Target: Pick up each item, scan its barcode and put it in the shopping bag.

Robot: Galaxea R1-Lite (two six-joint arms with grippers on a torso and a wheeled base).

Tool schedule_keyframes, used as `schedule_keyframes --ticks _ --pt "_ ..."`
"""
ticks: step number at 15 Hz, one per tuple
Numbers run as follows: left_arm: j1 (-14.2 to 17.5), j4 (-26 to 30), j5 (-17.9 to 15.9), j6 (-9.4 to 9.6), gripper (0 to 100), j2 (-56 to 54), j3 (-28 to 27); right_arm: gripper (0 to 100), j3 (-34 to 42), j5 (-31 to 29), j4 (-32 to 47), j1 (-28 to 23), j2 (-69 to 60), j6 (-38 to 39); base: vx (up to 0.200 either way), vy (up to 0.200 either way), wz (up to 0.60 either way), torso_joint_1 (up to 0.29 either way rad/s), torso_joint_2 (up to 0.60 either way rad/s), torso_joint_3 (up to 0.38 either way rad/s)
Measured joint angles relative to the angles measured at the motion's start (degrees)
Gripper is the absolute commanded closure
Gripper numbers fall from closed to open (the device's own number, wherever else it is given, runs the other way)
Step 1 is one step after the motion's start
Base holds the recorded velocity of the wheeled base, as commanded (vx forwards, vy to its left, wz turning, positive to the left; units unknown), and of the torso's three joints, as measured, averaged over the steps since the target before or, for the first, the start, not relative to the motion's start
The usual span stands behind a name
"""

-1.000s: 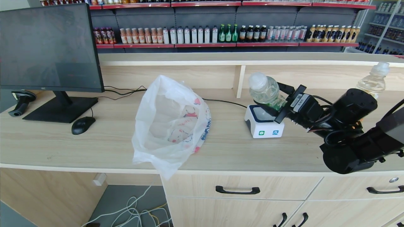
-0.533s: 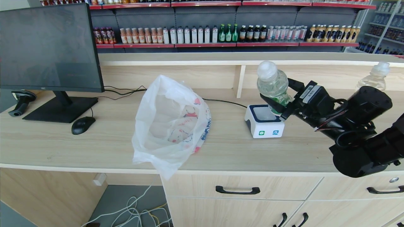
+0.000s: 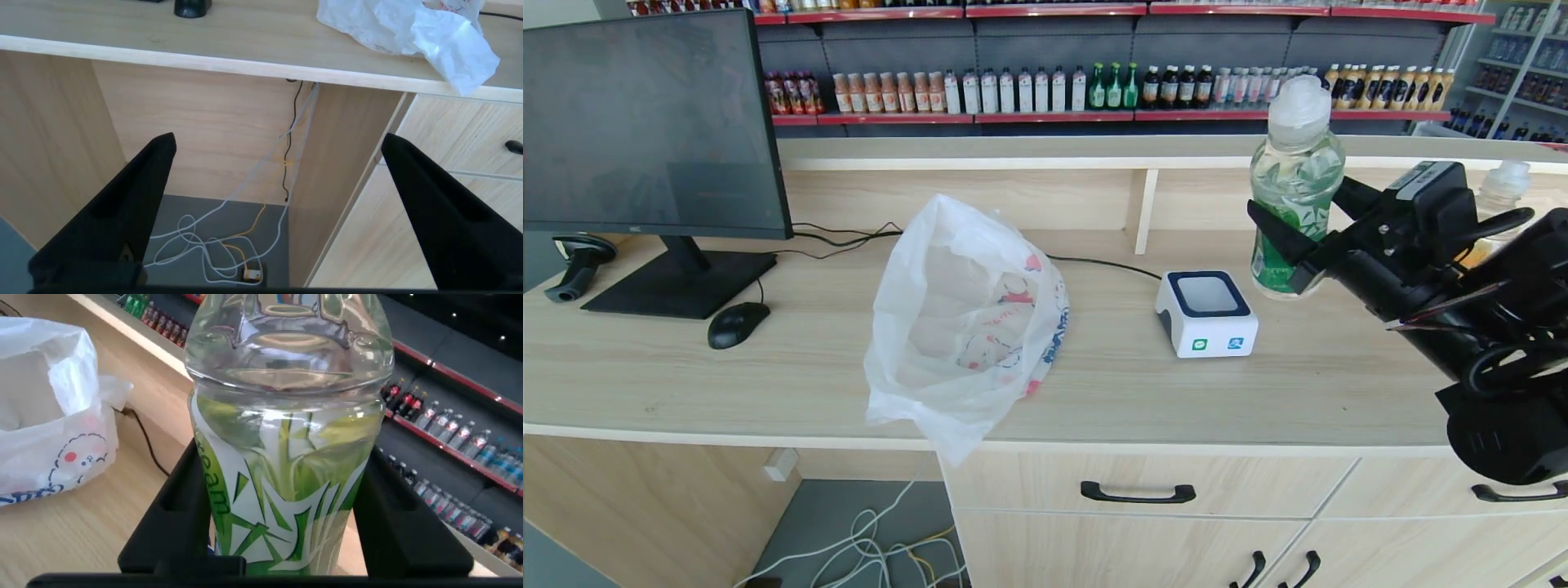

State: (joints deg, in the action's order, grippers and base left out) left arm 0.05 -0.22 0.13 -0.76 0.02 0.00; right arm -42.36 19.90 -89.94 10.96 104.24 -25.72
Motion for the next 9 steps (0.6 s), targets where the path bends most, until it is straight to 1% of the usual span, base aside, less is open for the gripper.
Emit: schedule_keyframes --ticks 2,4,5,9 --pt "-0.05 -0.02 0.02 -0.02 0 0.0 0.0 100 4.36 -4.11 -0.02 0.37 -2.67 5.52 0.0 0.0 0.0 0.0 0.0 0.0" --pt "-0.05 -0.02 0.0 -0.02 0 0.0 0.0 100 7.5 -12.21 0.11 2.55 -4.83 14.18 0.0 0.0 0.0 0.0 0.0 0.0" --pt "-0.05 -0.02 0.02 -0.02 0 0.0 0.0 100 8.06 -15.08 0.09 3.62 -5.86 16.64 0.0 0.0 0.0 0.0 0.0 0.0" --pt "0.02 -0.02 0.02 -0.02 0 0.0 0.0 100 10.07 -15.99 0.06 6.18 -7.94 18.4 0.0 0.0 0.0 0.0 0.0 0.0"
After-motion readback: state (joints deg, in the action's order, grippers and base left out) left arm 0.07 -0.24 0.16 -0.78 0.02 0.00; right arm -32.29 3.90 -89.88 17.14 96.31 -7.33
